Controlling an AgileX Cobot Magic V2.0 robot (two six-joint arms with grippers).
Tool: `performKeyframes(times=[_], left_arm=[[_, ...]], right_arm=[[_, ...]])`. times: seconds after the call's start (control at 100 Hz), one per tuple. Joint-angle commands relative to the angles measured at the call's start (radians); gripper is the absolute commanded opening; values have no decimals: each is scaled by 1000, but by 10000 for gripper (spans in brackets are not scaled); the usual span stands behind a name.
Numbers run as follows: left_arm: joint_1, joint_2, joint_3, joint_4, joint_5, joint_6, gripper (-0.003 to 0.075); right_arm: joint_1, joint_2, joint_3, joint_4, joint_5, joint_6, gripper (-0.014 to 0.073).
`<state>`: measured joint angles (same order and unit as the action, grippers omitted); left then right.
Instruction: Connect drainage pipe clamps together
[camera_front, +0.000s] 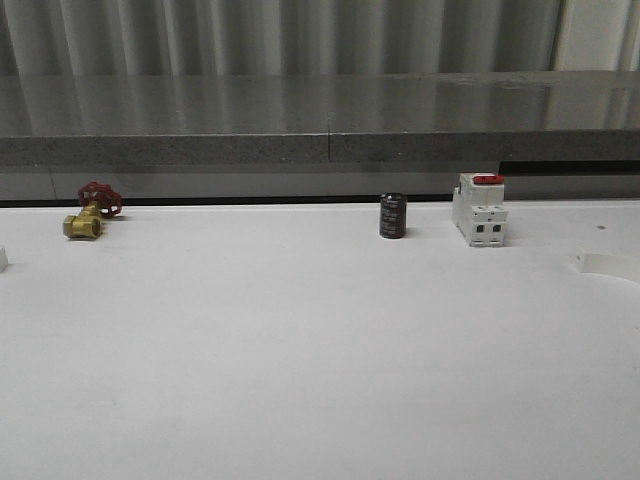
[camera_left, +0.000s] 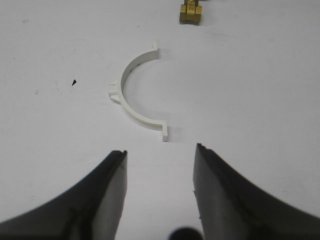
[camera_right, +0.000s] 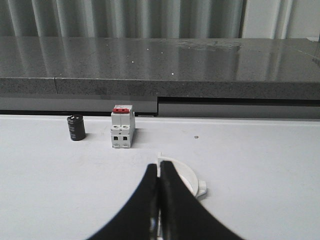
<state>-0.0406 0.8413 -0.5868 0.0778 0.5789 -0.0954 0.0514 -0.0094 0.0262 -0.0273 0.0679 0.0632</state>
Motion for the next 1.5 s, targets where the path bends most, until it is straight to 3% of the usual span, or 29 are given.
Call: performKeyframes(times=[0.0,0.14,0.26,0.41,0.74,1.49], left_arm=[[1,86,-77,4,-66,-13,393],[10,250,-168,4,-28,-40,412],[73,388,-245,-1,17,-115,410],[140,565,-350,-32,79,-115,410],[142,856,-546,-26,145,-106,410],[142,1075,-685,4,138,-106,407]], right_arm=[[-4,-21,-15,-3,-79,-8,-67],[-4,-21,-15,-3,-79,-8,-67],[-4,-21,-15,-3,-79,-8,-67],[-4,-21,-15,-3,-79,-8,-67],[-4,-21,-15,-3,-79,-8,-67],[-4,-21,-15,-3,-79,-8,-67]])
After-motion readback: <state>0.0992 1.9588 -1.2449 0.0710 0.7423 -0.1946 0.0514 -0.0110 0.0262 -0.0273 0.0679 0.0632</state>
